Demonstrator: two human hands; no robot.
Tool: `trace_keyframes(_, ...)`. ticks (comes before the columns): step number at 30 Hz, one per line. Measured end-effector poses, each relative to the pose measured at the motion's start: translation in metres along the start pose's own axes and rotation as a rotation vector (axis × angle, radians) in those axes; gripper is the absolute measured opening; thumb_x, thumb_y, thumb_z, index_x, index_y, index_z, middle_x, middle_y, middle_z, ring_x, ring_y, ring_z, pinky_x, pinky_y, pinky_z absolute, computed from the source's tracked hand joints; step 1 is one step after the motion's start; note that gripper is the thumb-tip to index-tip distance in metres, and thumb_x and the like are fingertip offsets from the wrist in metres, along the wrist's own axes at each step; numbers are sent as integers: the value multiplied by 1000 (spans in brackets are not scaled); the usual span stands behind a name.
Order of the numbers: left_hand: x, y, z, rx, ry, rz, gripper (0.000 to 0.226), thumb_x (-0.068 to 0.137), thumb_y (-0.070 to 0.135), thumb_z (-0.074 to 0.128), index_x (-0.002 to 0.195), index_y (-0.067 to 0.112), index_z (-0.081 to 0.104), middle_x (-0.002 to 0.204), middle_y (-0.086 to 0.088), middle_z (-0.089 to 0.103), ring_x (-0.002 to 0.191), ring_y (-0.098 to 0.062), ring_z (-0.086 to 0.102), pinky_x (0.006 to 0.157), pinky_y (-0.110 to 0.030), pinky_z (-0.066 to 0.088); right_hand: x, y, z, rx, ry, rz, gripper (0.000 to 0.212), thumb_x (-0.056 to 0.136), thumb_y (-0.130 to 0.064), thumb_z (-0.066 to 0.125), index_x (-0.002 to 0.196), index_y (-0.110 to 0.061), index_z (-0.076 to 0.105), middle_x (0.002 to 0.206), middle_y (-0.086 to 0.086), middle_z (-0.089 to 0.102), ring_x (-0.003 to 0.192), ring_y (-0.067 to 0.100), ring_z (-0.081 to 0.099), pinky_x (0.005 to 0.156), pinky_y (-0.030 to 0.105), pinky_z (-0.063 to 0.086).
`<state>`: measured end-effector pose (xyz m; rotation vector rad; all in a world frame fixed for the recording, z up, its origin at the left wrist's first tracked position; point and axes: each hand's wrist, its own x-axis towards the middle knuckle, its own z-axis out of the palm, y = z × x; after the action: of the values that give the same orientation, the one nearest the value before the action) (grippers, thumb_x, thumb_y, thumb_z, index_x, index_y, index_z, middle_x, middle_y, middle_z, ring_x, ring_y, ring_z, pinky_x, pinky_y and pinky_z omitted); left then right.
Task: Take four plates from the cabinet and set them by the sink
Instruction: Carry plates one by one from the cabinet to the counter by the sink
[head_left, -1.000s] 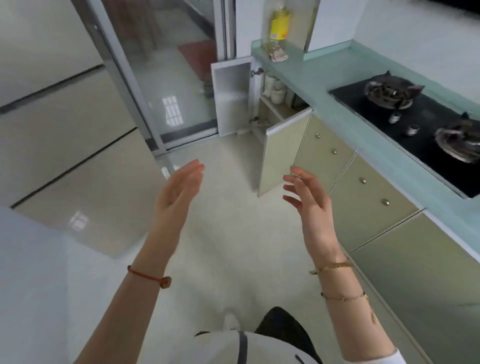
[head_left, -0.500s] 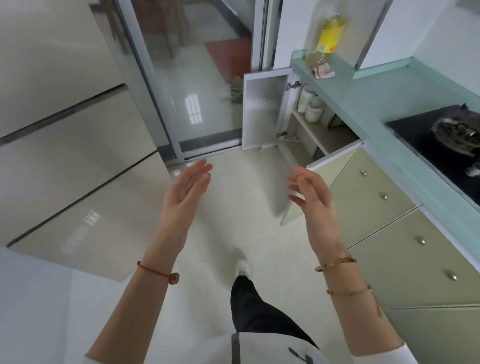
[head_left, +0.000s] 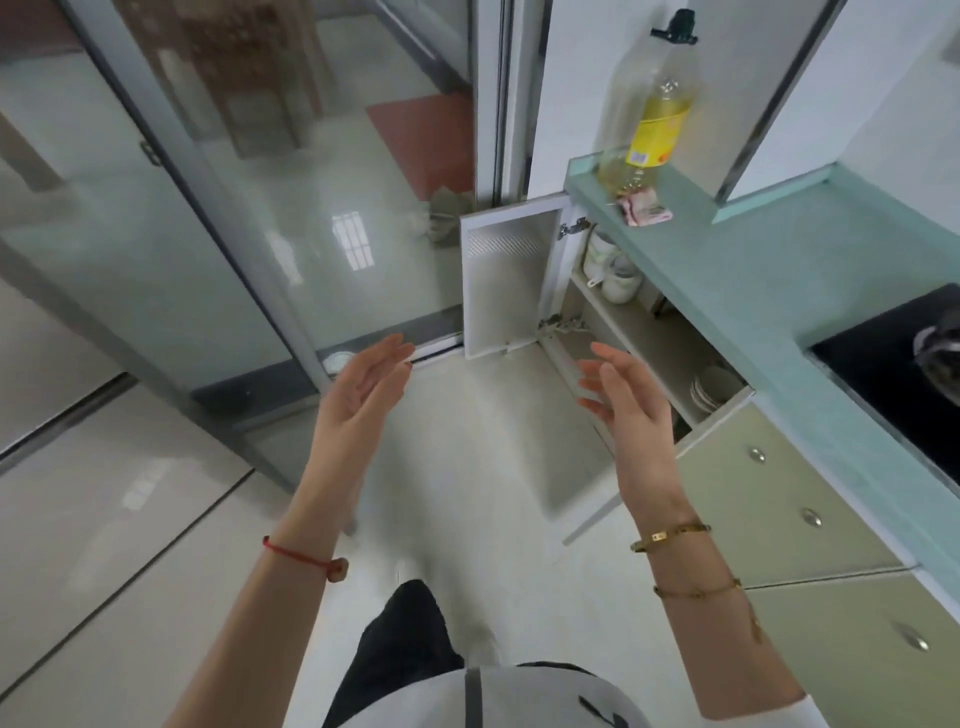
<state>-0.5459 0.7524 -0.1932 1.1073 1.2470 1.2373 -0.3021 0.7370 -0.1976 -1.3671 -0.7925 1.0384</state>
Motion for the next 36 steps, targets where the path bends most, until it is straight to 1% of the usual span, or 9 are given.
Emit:
trace_keyframes(5, 121, -13, 22, 2, -116, -36, 31, 94, 17, 63, 124, 23, 66, 128, -2, 69, 125, -18, 62, 113, -44, 43, 79, 14, 19, 6, 155, 16, 25, 99, -15, 48, 119, -13, 64, 109, 6, 67, 98, 17, 62, 88, 30, 52)
trace_keyframes(9, 227, -13, 50, 61, -298, -38, 26, 83, 31, 70, 109, 35, 73, 125, 1, 71, 124, -17, 63, 113, -45, 43, 145, 19, 40, 40, 338, 19, 25, 99, -16, 49, 118, -15, 64, 112, 9, 68, 98, 17, 62, 92, 35, 53)
trace_keyframes(11, 273, -14, 65, 92, -415, -70, 27, 91, 19, 67, 117, 29, 70, 124, 3, 72, 123, -12, 63, 113, -42, 44, 174, 22, 50, 62, 443, 28, 25, 98, -17, 49, 118, -15, 64, 115, 12, 68, 101, 22, 64, 94, 37, 53)
trace_keyframes(13, 310, -17, 80, 117, -524, -109, 30, 94, 15, 65, 122, 24, 68, 124, 5, 72, 122, -9, 63, 113, -40, 44, 195, 25, 57, 85, 539, 39, 25, 98, -17, 49, 118, -14, 64, 115, 13, 68, 103, 24, 64, 91, 36, 53)
trace_keyframes(17, 374, -33, 117, 233, -756, -161, 33, 87, 30, 64, 119, 35, 68, 122, 12, 72, 122, -8, 62, 113, -41, 43, 223, 37, 65, 124, 726, 79, 23, 98, -14, 49, 115, -13, 65, 107, 6, 67, 98, 16, 61, 85, 31, 49)
trace_keyframes(22, 415, -60, 174, 261, -918, -217, 26, 91, 19, 63, 111, 35, 69, 115, 8, 74, 119, -15, 65, 107, -38, 48, 253, 54, 61, 172, 916, 165, 22, 98, -14, 47, 112, -16, 65, 103, 2, 68, 96, 14, 59, 86, 31, 50)
trace_keyframes(26, 440, -89, 219, 287, -966, -250, 26, 84, 30, 64, 108, 38, 71, 115, 6, 74, 116, -16, 66, 104, -39, 49, 286, 78, 41, 184, 973, 213, 22, 98, -14, 48, 109, -16, 66, 102, 2, 67, 93, 14, 60, 82, 29, 49)
trace_keyframes(31, 467, -145, 270, 336, -988, -271, 26, 90, 14, 63, 109, 30, 70, 107, 9, 75, 114, -21, 68, 100, -35, 50, 338, 132, 1, 157, 1000, 341, 25, 97, -13, 48, 116, -8, 63, 99, 1, 67, 94, 16, 60, 84, 31, 51)
trace_keyframes(36, 501, -224, 314, 462, -1025, -290, 26, 79, 37, 66, 104, 39, 70, 111, 6, 75, 107, -12, 70, 103, -40, 52, 390, 213, -40, 33, 945, 481, 26, 96, -17, 48, 117, -10, 63, 107, 7, 66, 93, 19, 61, 86, 35, 52)
